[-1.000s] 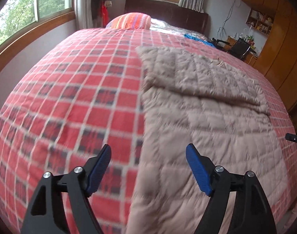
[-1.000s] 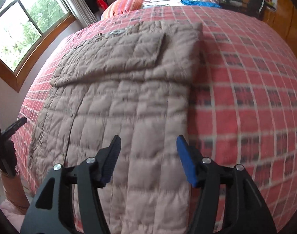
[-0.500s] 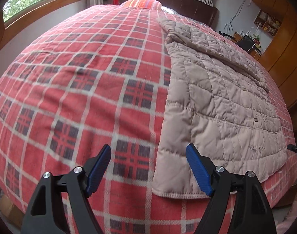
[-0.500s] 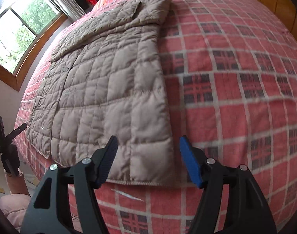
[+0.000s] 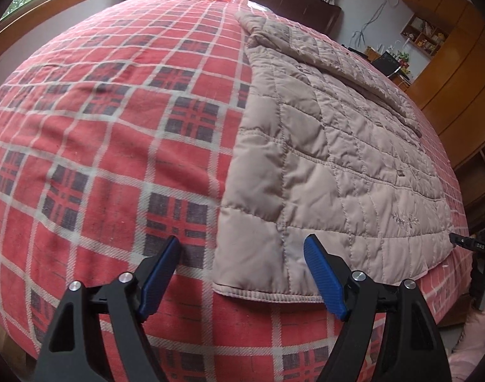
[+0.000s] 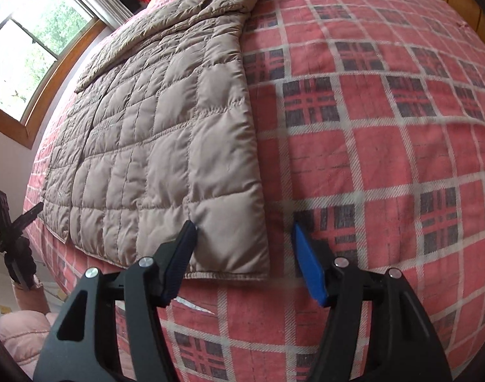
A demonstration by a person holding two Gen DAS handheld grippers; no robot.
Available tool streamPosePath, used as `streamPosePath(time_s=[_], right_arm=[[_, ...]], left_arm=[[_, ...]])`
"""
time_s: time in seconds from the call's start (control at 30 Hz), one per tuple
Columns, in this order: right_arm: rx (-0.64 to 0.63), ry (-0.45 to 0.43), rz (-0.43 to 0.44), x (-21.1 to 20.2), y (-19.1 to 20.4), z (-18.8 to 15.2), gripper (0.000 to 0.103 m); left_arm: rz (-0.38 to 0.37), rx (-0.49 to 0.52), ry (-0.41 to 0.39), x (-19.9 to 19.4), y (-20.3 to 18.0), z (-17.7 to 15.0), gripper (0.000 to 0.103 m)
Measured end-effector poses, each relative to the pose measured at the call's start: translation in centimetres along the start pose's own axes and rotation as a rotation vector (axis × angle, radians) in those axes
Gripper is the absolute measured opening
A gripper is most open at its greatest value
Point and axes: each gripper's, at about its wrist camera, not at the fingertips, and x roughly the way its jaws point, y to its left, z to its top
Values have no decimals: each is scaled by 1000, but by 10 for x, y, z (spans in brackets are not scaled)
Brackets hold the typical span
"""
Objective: Fold large clothes
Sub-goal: 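Grasp the coat hem edge with both tools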
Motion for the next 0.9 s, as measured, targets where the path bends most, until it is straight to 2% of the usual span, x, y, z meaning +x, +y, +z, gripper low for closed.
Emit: streamPosePath(time_s=[0.1, 0.13, 0.2, 0.27, 0.4, 0.63, 0.9], right_arm=[[-10, 4, 19, 0, 1, -1, 48], [-18, 10, 29, 1, 3, -2, 41], [-27, 16, 32, 2, 6, -2, 35], [-30, 19, 44, 3, 8, -2, 25], [-39, 13, 60, 2, 11, -2, 16], [-30, -6, 76, -3, 11, -2, 12], [-29, -23, 91, -7, 8, 0, 11]], left_arm=[[4, 10, 3, 1, -4, 0, 66], [-1, 8, 4, 1, -5, 0, 60], [-12, 5, 6, 2, -6, 1, 51], [-3, 2, 6, 3, -7, 1, 43], [-40, -25, 1, -1, -5, 0, 21], [-31, -15, -24, -8, -12, -1, 14], [-26, 16, -64, -20, -21, 3, 12]])
